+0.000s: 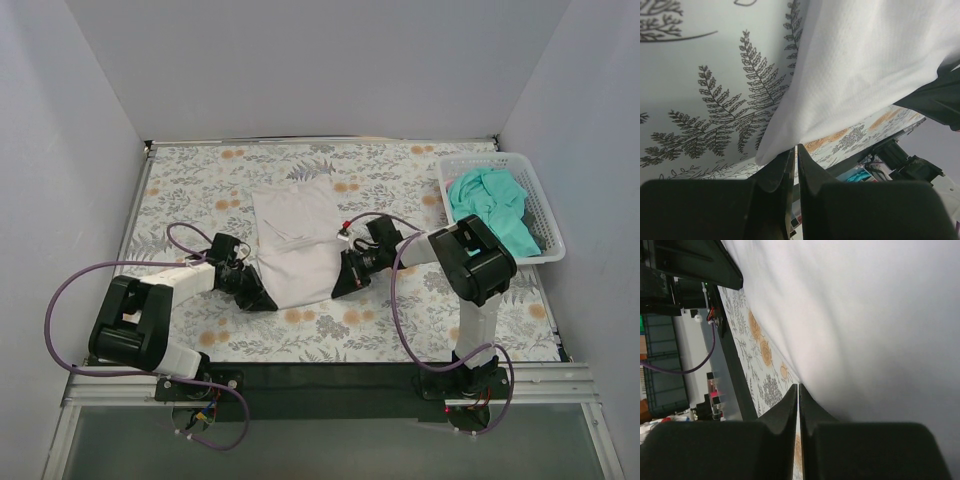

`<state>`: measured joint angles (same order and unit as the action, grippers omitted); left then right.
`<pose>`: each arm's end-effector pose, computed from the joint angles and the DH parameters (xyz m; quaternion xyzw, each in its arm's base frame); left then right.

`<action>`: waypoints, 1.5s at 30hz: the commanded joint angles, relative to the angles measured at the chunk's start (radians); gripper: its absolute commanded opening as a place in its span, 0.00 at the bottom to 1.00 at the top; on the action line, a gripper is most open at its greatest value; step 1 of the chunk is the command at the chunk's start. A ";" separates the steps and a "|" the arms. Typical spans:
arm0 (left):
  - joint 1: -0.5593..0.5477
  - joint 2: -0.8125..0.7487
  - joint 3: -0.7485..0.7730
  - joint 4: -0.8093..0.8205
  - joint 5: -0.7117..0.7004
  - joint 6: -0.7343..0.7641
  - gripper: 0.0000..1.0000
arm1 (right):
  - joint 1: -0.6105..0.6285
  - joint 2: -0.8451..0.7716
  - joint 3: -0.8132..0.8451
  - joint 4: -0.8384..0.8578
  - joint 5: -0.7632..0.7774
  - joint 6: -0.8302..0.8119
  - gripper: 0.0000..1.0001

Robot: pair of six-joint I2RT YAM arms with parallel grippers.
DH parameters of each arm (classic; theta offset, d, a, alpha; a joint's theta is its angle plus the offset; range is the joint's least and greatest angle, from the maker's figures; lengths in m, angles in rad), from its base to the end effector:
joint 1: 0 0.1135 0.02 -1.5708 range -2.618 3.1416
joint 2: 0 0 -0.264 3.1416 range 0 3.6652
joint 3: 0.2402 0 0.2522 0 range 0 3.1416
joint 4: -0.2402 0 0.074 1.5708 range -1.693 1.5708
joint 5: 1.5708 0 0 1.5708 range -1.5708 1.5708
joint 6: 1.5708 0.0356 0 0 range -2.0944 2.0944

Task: Fold and stack the t-shirts
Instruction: Fold the tshirt

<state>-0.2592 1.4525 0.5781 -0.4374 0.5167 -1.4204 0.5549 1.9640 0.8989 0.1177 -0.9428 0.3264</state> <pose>0.2071 -0.0731 0.1248 0.4983 -0.8197 0.2621 0.1053 0.2804 0.2077 0.0951 -0.2350 0.8266 0.5075 0.0628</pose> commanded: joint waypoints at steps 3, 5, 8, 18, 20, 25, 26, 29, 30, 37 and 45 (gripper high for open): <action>0.020 -0.030 -0.015 -0.049 -0.096 0.028 0.09 | -0.119 -0.022 -0.090 -0.067 0.036 -0.119 0.09; 0.023 -0.038 -0.015 -0.057 -0.099 0.029 0.09 | -0.150 -0.027 -0.129 -0.067 0.024 -0.131 0.09; 0.025 -0.056 -0.009 -0.069 -0.110 0.031 0.09 | -0.210 -0.069 -0.164 -0.076 0.009 -0.144 0.09; 0.025 -0.214 0.147 -0.133 -0.119 -0.003 0.26 | -0.211 -0.303 -0.109 -0.161 0.091 -0.102 0.11; 0.026 -0.234 0.189 -0.136 -0.167 -0.008 0.28 | -0.207 -0.326 -0.075 -0.159 0.111 -0.086 0.13; 0.052 -0.207 0.255 -0.049 -0.285 -0.008 0.27 | -0.199 -0.277 0.098 -0.158 0.150 -0.066 0.15; 0.058 -0.177 0.256 -0.025 -0.287 -0.008 0.24 | -0.197 -0.242 0.122 -0.156 0.156 -0.061 0.15; 0.074 -0.112 0.275 0.052 -0.274 -0.002 0.20 | -0.196 -0.159 0.220 -0.130 0.167 -0.033 0.14; 0.075 -0.062 0.281 0.064 -0.274 0.003 0.19 | -0.194 -0.137 0.247 -0.127 0.170 -0.014 0.14; 0.090 0.109 0.312 0.153 -0.268 0.031 0.17 | -0.194 0.071 0.439 -0.052 0.185 0.049 0.14; 0.115 0.183 0.293 0.175 -0.296 0.028 0.16 | -0.199 0.239 0.492 -0.043 0.193 0.048 0.13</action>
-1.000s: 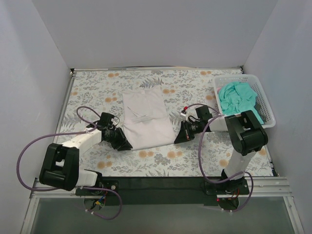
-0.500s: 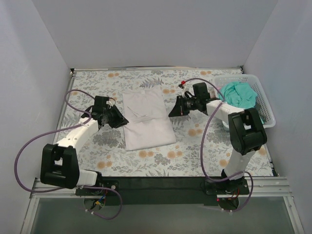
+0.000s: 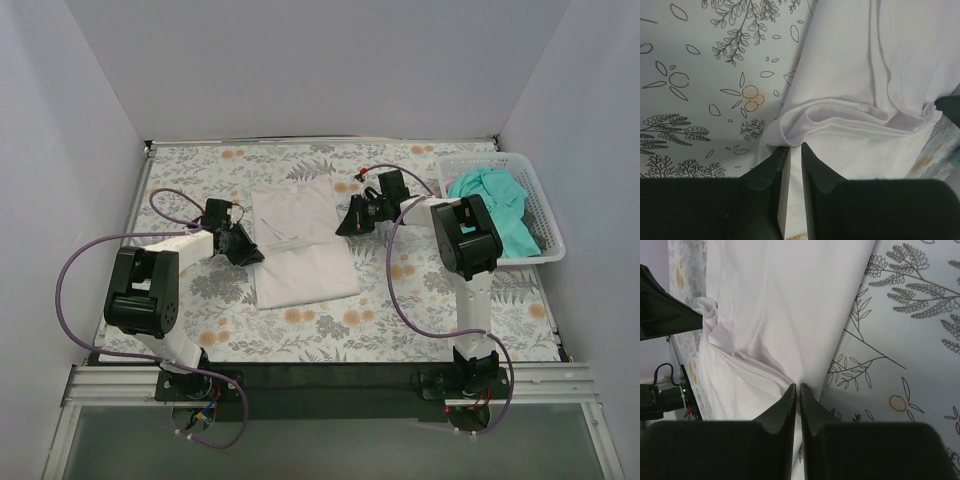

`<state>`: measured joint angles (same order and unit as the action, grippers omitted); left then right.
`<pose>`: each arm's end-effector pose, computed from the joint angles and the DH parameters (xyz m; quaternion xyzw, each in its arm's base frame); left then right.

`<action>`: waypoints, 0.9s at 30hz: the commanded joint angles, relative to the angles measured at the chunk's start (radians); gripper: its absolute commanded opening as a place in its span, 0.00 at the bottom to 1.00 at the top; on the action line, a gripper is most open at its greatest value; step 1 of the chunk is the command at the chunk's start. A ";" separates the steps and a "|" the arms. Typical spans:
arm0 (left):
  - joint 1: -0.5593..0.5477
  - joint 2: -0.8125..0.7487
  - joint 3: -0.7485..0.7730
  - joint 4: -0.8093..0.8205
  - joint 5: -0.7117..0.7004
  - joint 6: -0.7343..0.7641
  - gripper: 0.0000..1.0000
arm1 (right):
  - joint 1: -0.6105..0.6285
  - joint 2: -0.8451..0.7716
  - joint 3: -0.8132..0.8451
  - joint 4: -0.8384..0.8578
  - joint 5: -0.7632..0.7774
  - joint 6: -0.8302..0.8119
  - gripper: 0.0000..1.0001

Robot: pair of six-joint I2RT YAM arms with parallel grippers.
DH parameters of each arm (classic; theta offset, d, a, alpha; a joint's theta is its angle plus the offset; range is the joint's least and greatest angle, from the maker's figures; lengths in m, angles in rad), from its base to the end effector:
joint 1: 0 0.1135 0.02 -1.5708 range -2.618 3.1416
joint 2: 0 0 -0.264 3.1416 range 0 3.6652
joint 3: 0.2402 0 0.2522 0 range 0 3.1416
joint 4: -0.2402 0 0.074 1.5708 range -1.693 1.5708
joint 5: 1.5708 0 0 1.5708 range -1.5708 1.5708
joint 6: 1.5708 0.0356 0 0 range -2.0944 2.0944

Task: Fold and stack the t-shirts
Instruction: Fold the tshirt

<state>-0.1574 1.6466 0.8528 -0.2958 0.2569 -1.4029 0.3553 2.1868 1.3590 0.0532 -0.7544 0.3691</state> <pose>0.2995 -0.0567 0.1480 -0.5370 0.8002 -0.2547 0.0805 0.4170 0.1807 0.1193 -0.1369 0.8580 0.4452 0.2167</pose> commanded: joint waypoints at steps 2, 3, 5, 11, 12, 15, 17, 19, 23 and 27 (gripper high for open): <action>0.022 -0.016 0.006 0.034 -0.045 0.008 0.16 | -0.007 0.030 0.023 0.020 0.010 -0.004 0.12; 0.025 -0.021 0.005 0.032 -0.048 0.012 0.17 | -0.010 0.028 0.017 0.019 0.021 -0.004 0.13; 0.025 -0.050 0.012 0.015 -0.064 0.018 0.22 | -0.021 0.010 -0.001 0.014 0.027 -0.001 0.13; 0.016 -0.220 0.045 -0.087 -0.128 0.050 0.34 | -0.015 -0.148 -0.030 -0.084 0.108 -0.050 0.13; 0.012 -0.269 0.045 -0.110 -0.154 0.051 0.37 | -0.013 -0.172 -0.041 -0.095 0.124 -0.056 0.14; -0.022 -0.359 0.026 -0.216 -0.203 0.035 0.45 | 0.005 -0.280 -0.104 -0.133 0.191 -0.067 0.19; -0.071 -0.393 -0.006 -0.301 -0.235 0.007 0.49 | 0.028 -0.363 -0.158 -0.174 0.274 -0.084 0.27; -0.128 -0.435 -0.035 -0.374 -0.280 -0.017 0.53 | 0.059 -0.438 -0.191 -0.211 0.341 -0.097 0.34; -0.200 -0.482 -0.118 -0.431 -0.286 -0.085 0.57 | 0.112 -0.544 -0.290 -0.283 0.478 -0.107 0.52; -0.234 -0.489 -0.146 -0.431 -0.294 -0.111 0.60 | 0.183 -0.630 -0.372 -0.338 0.628 -0.104 0.59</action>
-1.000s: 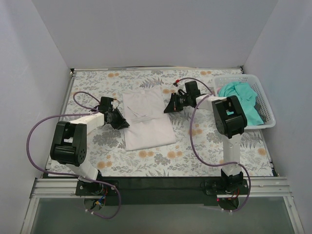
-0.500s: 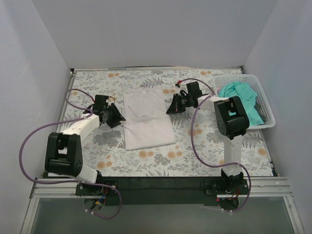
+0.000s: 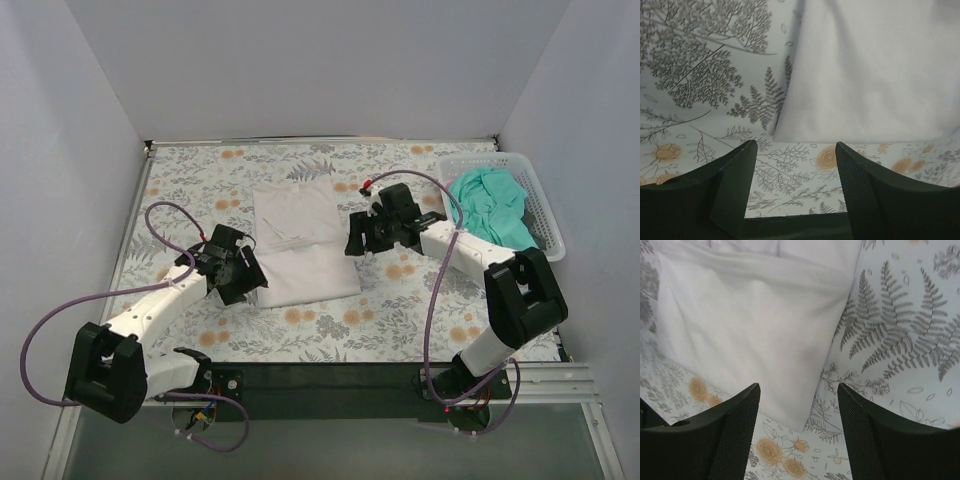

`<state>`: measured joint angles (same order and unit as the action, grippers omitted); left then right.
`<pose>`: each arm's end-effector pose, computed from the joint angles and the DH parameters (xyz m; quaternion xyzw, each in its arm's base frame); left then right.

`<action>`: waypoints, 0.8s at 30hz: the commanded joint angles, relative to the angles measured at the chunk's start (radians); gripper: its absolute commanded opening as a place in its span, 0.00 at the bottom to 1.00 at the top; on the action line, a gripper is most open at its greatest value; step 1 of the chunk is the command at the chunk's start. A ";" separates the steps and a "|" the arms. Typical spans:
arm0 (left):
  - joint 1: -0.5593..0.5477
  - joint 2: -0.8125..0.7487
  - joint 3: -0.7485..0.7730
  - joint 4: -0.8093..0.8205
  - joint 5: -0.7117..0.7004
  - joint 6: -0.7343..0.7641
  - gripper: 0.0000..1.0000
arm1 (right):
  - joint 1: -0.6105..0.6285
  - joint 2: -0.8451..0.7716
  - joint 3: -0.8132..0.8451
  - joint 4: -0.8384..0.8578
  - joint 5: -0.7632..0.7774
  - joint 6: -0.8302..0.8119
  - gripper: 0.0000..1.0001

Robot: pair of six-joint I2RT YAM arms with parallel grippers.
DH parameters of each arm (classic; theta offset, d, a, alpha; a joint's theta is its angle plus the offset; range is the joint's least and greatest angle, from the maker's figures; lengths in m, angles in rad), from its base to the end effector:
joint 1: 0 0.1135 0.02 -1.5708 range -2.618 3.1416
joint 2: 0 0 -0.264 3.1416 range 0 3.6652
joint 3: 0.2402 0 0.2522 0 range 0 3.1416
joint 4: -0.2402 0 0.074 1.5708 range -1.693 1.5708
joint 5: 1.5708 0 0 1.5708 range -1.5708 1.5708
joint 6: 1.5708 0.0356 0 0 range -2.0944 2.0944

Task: Fold and stack the t-shirts
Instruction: Fold the tshirt

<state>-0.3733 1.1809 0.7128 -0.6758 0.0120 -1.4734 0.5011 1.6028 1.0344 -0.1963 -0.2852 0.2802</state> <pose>0.1960 -0.0772 0.2009 -0.5098 0.8338 -0.1725 0.1231 0.2980 0.1746 0.2212 -0.1558 0.8988 0.2687 0.3092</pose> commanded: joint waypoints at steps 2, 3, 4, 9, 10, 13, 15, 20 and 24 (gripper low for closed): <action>-0.024 0.000 0.010 -0.053 -0.053 -0.034 0.60 | 0.079 -0.081 -0.094 -0.094 0.184 -0.006 0.61; -0.029 0.035 0.016 -0.051 -0.056 -0.031 0.60 | 0.091 -0.090 -0.106 -0.094 0.188 0.005 0.61; -0.038 0.052 0.020 -0.048 -0.058 -0.024 0.60 | 0.115 -0.101 -0.117 -0.094 0.195 0.011 0.61; -0.065 0.137 0.037 -0.025 -0.069 -0.013 0.52 | 0.163 -0.103 -0.172 -0.091 0.231 0.037 0.59; -0.072 0.158 0.040 -0.016 -0.067 -0.013 0.50 | 0.168 -0.101 -0.174 -0.091 0.235 0.042 0.58; -0.085 0.198 0.056 -0.007 -0.069 -0.008 0.47 | 0.189 -0.099 -0.178 -0.086 0.239 0.053 0.55; -0.090 0.213 0.063 -0.004 -0.069 -0.002 0.47 | 0.197 -0.098 -0.178 -0.081 0.245 0.060 0.53; -0.108 0.255 0.059 0.007 -0.055 0.002 0.45 | 0.215 -0.083 -0.174 -0.078 0.267 0.080 0.51; -0.121 0.273 0.048 0.004 -0.064 -0.001 0.39 | 0.221 -0.058 -0.162 -0.075 0.276 0.099 0.51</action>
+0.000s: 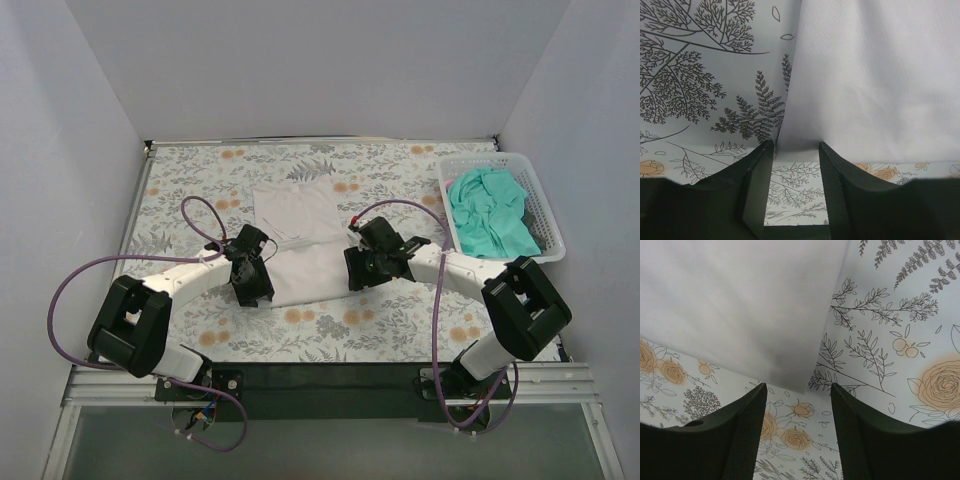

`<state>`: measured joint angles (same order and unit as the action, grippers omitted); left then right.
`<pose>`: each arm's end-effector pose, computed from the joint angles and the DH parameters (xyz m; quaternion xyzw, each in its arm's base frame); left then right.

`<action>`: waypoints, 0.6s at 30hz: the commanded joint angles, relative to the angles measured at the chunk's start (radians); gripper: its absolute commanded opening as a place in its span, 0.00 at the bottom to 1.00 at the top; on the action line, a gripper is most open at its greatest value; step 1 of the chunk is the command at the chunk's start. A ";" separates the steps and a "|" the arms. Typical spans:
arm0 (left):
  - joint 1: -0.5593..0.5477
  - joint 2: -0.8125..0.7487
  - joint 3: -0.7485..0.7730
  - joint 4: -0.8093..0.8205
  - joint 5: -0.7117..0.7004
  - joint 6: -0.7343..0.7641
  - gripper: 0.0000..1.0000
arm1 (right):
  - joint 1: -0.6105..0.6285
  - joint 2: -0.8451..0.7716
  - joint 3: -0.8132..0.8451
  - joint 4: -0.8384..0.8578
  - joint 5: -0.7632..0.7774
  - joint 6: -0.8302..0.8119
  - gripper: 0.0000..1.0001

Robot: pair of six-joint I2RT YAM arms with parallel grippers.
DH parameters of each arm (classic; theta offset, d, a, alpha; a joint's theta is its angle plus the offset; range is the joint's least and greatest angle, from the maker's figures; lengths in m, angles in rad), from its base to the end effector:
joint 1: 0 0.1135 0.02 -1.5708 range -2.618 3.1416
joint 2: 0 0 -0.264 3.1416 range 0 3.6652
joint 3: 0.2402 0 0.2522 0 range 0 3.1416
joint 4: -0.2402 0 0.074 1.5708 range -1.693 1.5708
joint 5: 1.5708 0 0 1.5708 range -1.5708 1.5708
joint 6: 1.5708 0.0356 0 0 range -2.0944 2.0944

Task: Fold and stack the t-shirts
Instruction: Fold the tshirt

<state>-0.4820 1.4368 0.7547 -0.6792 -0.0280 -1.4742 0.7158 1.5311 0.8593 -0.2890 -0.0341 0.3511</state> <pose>0.2091 -0.1083 0.1601 -0.4746 0.8738 -0.0789 0.0699 0.2266 0.1987 0.1820 -0.1780 0.9370 0.1667 0.2503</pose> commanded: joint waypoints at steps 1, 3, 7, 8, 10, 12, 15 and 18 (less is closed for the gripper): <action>-0.012 0.020 0.002 0.006 -0.026 -0.003 0.38 | 0.010 0.024 0.024 0.017 0.023 0.028 0.51; -0.013 0.031 -0.002 0.009 -0.027 -0.003 0.32 | 0.011 0.035 0.032 0.017 0.022 0.037 0.50; -0.013 0.050 -0.003 0.012 -0.029 0.008 0.21 | 0.016 0.052 0.035 0.017 0.030 0.055 0.50; -0.013 0.048 -0.005 0.015 -0.027 0.009 0.18 | 0.016 0.055 0.035 0.017 0.030 0.055 0.49; -0.013 0.040 -0.009 0.020 -0.024 0.012 0.09 | 0.016 0.058 0.038 0.017 0.030 0.058 0.50; -0.013 0.034 -0.011 0.020 -0.023 0.017 0.05 | 0.017 0.057 0.046 0.016 0.030 0.066 0.49; -0.013 0.025 -0.012 0.020 -0.023 0.015 0.01 | 0.024 0.060 0.055 0.008 0.063 0.068 0.44; -0.013 0.019 -0.012 0.020 -0.021 0.017 0.00 | 0.031 0.072 0.055 -0.002 0.083 0.078 0.42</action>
<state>-0.4885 1.4578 0.7601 -0.6689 -0.0261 -1.4624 0.7361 1.5871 0.8791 -0.2893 0.0025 0.4061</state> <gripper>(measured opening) 0.043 0.431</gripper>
